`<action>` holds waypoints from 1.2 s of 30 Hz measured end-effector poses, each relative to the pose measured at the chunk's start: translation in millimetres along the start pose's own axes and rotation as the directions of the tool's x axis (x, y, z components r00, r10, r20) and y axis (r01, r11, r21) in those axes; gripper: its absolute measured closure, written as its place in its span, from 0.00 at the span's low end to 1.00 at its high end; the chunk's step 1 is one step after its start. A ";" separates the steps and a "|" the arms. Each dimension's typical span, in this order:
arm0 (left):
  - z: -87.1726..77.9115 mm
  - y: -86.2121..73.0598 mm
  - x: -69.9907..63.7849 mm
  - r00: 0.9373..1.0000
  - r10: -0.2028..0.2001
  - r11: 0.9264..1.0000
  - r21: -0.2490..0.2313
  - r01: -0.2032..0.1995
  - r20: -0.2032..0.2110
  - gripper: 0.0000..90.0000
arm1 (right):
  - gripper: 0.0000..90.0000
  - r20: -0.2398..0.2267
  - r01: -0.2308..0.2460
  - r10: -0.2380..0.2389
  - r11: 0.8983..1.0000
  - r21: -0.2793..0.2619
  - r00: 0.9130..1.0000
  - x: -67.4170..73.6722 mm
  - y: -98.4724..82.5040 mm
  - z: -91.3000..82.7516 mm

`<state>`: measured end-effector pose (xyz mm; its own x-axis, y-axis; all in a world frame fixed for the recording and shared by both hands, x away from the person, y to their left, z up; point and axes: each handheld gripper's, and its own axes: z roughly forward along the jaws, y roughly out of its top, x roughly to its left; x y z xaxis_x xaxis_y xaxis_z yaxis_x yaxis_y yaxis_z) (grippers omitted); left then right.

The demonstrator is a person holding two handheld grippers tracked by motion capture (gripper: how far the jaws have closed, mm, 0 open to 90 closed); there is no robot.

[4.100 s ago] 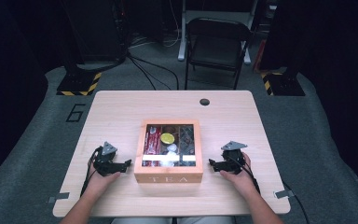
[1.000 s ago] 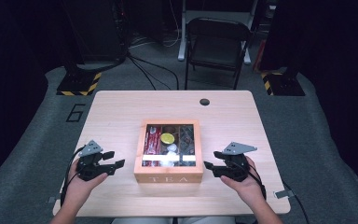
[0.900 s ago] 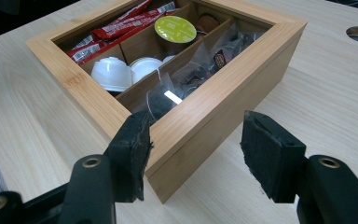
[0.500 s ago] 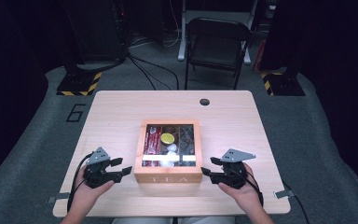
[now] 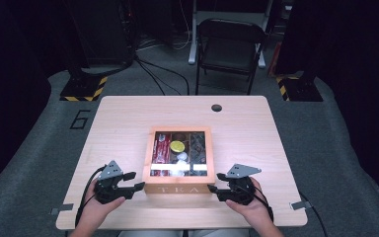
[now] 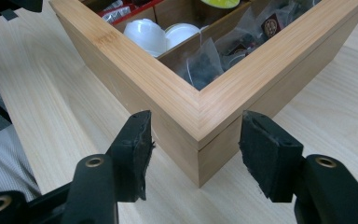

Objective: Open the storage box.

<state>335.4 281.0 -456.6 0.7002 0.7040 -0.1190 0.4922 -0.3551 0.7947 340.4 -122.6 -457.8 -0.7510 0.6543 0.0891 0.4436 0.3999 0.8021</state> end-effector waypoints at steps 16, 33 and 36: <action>15.5 -7.3 -3.9 1.000 0.025 0.999 0.025 -0.026 0.017 0.51 | 0.54 0.008 0.009 -0.010 0.999 0.040 1.000 -2.2 -6.5 8.6; 24.0 -8.8 -8.6 0.999 0.036 0.998 0.050 -0.036 0.005 0.52 | 0.53 0.025 0.027 -0.028 0.999 0.044 0.999 0.4 -7.6 11.8; 23.5 -8.9 -9.7 1.000 0.024 0.999 0.042 -0.024 -0.004 0.55 | 0.54 0.024 0.027 -0.028 0.999 0.046 0.999 -0.1 -8.2 13.1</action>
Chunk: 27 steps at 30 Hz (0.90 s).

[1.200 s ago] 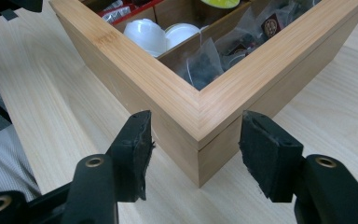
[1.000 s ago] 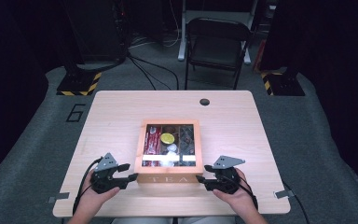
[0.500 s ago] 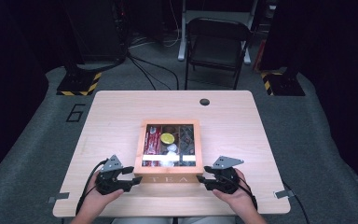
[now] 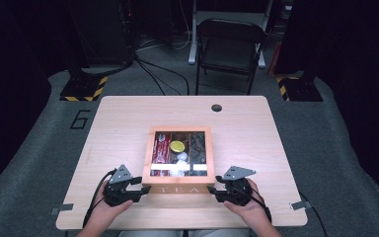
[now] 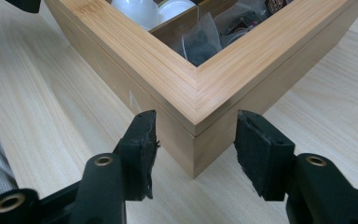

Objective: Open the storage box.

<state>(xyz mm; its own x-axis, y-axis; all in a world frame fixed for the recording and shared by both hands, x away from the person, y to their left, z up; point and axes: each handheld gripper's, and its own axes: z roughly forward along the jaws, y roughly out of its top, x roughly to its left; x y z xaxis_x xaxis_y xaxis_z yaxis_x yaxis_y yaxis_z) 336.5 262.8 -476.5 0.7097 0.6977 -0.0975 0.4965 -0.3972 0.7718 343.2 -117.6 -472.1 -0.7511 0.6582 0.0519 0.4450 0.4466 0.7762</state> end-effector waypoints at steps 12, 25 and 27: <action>-1.7 0.9 -0.7 1.000 0.001 1.000 -0.015 -0.002 -0.017 0.57 | 0.60 0.015 0.009 -0.009 1.000 -0.014 1.000 1.7 1.2 0.6; -2.9 2.3 -1.6 1.000 0.017 1.000 -0.009 -0.017 -0.024 0.57 | 0.60 0.015 -0.003 0.004 1.000 -0.015 1.000 2.1 2.0 -0.4; -2.5 2.3 -2.5 0.999 0.018 1.000 -0.025 -0.019 -0.030 0.57 | 0.60 0.014 -0.009 0.009 1.000 -0.018 1.000 2.4 2.1 -1.2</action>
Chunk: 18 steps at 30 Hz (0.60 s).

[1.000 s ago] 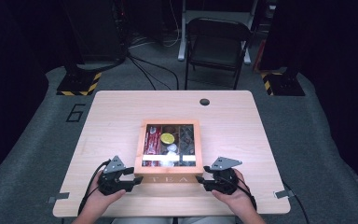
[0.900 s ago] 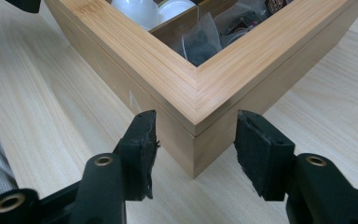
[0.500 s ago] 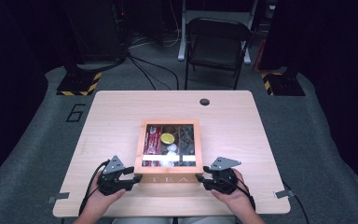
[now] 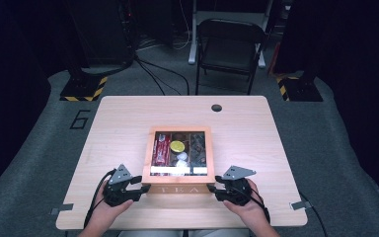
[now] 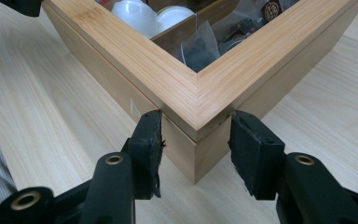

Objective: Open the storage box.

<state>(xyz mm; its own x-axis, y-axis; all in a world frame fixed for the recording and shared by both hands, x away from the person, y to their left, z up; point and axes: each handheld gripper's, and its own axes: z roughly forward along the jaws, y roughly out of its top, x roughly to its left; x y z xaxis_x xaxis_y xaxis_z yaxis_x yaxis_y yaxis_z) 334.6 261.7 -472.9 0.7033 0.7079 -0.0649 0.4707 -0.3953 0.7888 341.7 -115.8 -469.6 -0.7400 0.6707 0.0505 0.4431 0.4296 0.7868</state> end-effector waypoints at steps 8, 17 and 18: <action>-0.4 3.8 -2.2 1.000 0.009 1.000 -0.017 -0.009 -0.008 0.57 | 0.59 -0.005 -0.021 0.021 1.000 -0.022 1.000 -0.1 2.3 -3.2; -0.3 13.7 -2.7 1.000 -0.012 1.000 -0.029 0.012 -0.008 0.55 | 0.59 0.002 -0.038 0.038 0.998 -0.052 0.999 0.9 9.2 -4.9; 0.2 14.4 -2.9 1.000 -0.013 1.000 -0.029 0.012 -0.011 0.55 | 0.59 0.002 -0.043 0.044 0.998 -0.049 0.999 0.8 10.1 -4.5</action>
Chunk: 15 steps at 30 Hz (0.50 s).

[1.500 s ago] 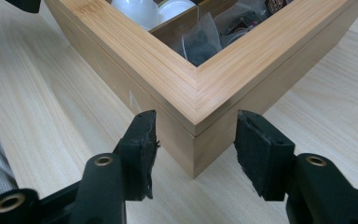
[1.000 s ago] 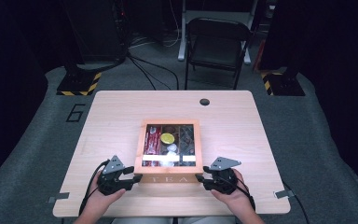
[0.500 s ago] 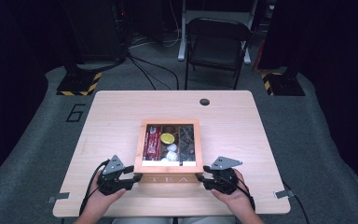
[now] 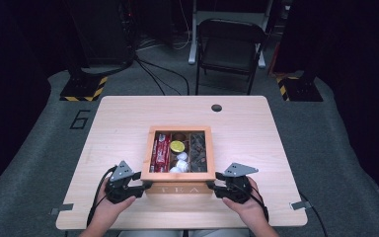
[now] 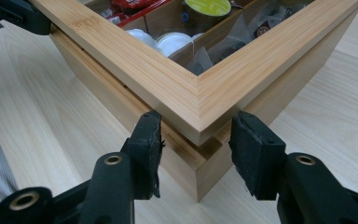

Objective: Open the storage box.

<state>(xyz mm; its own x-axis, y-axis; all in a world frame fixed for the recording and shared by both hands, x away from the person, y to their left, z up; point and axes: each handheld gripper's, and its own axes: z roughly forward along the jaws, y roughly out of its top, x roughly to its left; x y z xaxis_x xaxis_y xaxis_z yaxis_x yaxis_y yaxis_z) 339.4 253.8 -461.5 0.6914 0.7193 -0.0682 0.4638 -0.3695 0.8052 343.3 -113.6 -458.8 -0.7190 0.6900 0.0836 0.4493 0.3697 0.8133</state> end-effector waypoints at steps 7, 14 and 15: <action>-0.2 9.6 1.6 1.000 0.002 1.000 0.001 -0.002 0.000 0.49 | 0.55 0.007 0.023 -0.023 1.000 0.002 1.000 -1.1 7.9 0.7; -6.2 25.8 3.5 1.000 -0.015 1.000 -0.009 0.015 -0.016 0.44 | 0.49 -0.006 0.001 -0.001 1.000 -0.010 1.000 -6.0 24.2 -2.1; -6.2 25.8 3.5 1.000 -0.015 1.000 -0.009 0.015 -0.016 0.44 | 0.49 -0.006 0.001 -0.001 1.000 -0.010 1.000 -6.0 24.2 -2.1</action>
<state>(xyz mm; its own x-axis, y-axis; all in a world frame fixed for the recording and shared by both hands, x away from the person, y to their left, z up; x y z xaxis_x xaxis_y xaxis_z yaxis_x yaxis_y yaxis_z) 350.4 250.5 -437.2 0.6754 0.7340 -0.0710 0.4690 -0.3532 0.8095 357.4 -110.1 -438.4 -0.7226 0.6860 0.0855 0.4429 0.3643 0.8192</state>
